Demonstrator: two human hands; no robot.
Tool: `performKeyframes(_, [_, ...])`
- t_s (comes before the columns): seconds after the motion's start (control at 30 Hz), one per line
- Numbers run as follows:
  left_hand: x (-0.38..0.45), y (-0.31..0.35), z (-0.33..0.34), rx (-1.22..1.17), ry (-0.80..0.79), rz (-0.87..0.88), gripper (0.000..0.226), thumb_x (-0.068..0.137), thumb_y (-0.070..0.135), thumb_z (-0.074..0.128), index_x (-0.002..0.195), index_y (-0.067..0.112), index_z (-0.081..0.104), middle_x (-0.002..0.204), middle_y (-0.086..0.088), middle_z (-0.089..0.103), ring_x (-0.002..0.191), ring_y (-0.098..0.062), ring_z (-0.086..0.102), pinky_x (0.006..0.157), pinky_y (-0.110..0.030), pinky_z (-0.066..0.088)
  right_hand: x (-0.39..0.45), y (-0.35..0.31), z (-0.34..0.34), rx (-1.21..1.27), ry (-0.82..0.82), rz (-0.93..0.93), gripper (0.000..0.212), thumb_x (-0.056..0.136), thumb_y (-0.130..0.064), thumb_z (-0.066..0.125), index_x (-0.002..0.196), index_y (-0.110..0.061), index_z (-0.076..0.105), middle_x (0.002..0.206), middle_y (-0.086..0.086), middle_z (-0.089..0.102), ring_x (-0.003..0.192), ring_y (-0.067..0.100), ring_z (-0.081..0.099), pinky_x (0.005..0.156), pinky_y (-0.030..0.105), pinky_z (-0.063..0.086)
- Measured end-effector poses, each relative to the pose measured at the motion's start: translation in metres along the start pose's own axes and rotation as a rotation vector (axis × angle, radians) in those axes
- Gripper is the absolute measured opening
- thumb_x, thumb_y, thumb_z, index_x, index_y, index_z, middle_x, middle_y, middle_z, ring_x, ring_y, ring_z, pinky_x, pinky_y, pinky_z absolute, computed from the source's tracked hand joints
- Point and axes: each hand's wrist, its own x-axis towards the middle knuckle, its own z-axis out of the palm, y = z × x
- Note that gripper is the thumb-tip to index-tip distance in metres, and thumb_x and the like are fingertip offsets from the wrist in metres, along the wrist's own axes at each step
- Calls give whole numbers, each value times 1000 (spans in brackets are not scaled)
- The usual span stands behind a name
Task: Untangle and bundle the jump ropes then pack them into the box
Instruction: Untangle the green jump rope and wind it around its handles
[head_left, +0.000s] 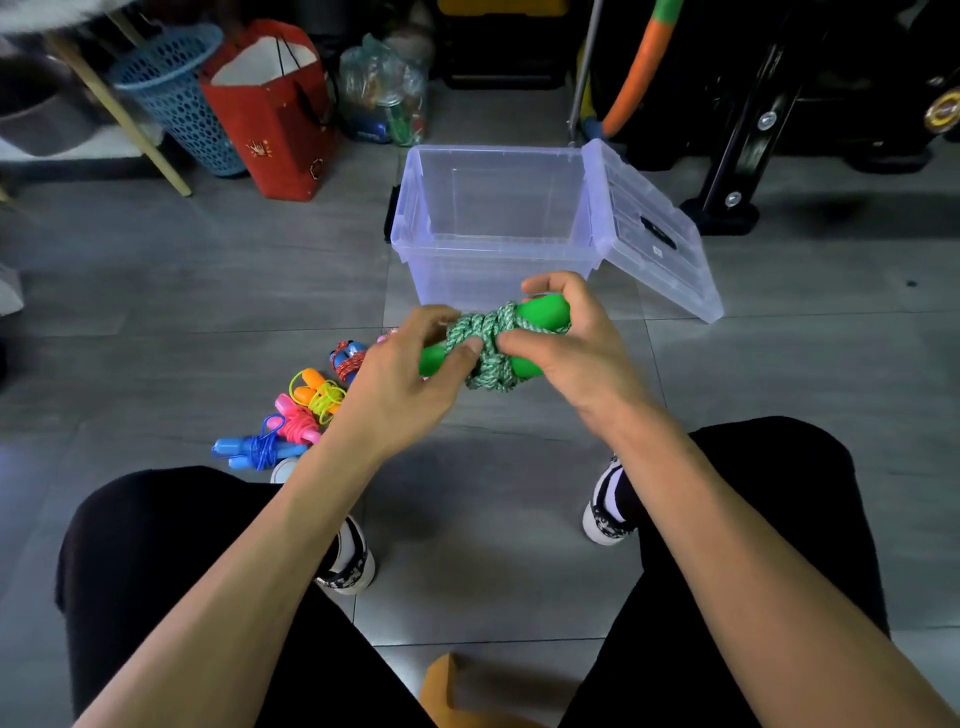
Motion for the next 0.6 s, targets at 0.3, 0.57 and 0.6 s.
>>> performKeyframes(0.3, [-12, 0, 0, 49, 197, -149, 31, 89, 37, 58, 76, 9, 58, 58, -4, 56, 66, -9, 51, 53, -14, 36, -12, 2, 21, 70, -46, 22, 63, 74, -20, 80, 127, -34, 49, 106, -16, 52, 90, -6, 54, 77, 14, 46])
performKeyframes(0.57, [-18, 2, -6, 84, 276, -121, 26, 85, 19, 56, 66, 6, 45, 50, -5, 40, 47, -19, 30, 47, -27, 26, -12, 0, 25, -72, -165, -195, 62, 69, -20, 72, 124, -31, 46, 97, 1, 55, 85, 10, 53, 77, 20, 46])
performKeyframes(0.6, [-19, 2, -7, 97, 267, -112, 22, 85, 15, 56, 67, 7, 46, 49, -3, 39, 44, -16, 31, 46, -24, 28, -12, 0, 25, -80, -169, -208, 61, 68, -21, 71, 123, -32, 46, 97, 3, 57, 86, 12, 54, 78, 22, 46])
